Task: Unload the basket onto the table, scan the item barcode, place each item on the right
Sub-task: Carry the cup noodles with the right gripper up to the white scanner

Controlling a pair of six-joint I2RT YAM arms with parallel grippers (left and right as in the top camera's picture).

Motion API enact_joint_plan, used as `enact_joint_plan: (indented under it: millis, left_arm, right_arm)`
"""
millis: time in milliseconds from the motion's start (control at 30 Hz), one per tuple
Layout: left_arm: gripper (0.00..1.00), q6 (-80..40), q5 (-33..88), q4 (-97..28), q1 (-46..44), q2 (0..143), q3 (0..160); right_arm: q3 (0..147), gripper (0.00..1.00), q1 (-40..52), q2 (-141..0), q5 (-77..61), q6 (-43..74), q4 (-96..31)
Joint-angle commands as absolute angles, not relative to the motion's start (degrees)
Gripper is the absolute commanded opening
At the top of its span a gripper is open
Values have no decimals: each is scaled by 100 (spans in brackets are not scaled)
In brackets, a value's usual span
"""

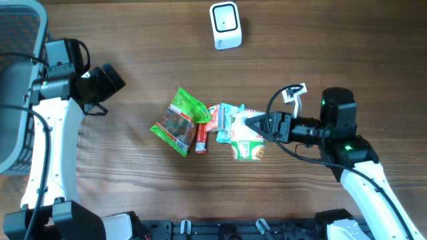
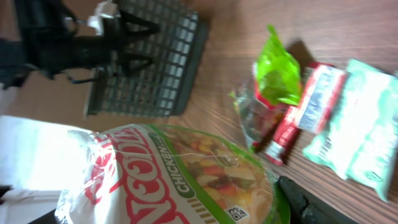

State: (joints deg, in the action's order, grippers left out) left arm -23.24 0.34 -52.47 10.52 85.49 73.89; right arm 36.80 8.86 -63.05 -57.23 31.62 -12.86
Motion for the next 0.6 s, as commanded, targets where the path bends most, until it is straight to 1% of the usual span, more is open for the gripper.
enact_joint_plan:
  millis: [0,167,267,367,400,467,567]
  left_arm:
    - [100,-2276,58,-5234,1076,8519,7426]
    - [100,-2276,58,-5234,1076,8519,7426]
    - [100,-2276,58,-5234,1076,8519,7426]
    - [100,-2276,58,-5234,1076,8519,7426]
    - [100,-2276,58,-5234,1076,8519,7426]
    - [100,-2276,58,-5234,1076,8519,7426]
    - [100,-2276,58,-5234,1076,8519,7426]
  right_arm:
    - [3754,67,915,-6241,-5146,2624,-1581]
    - [3754,66,915,-6252,-4442,2104,-2141]
    - [3760,66,915,-6313,-4427,2117,-2167]
    - [4176,66,915,-6318,-4340,2099,-2447]
    - [4556,65,915,-6329,-4064,2073,-2821]
    - [5655,65,915,-6545,-3492,1708,-3951]
    - [7411,65,915,-7286,-2875,1291,-5264]
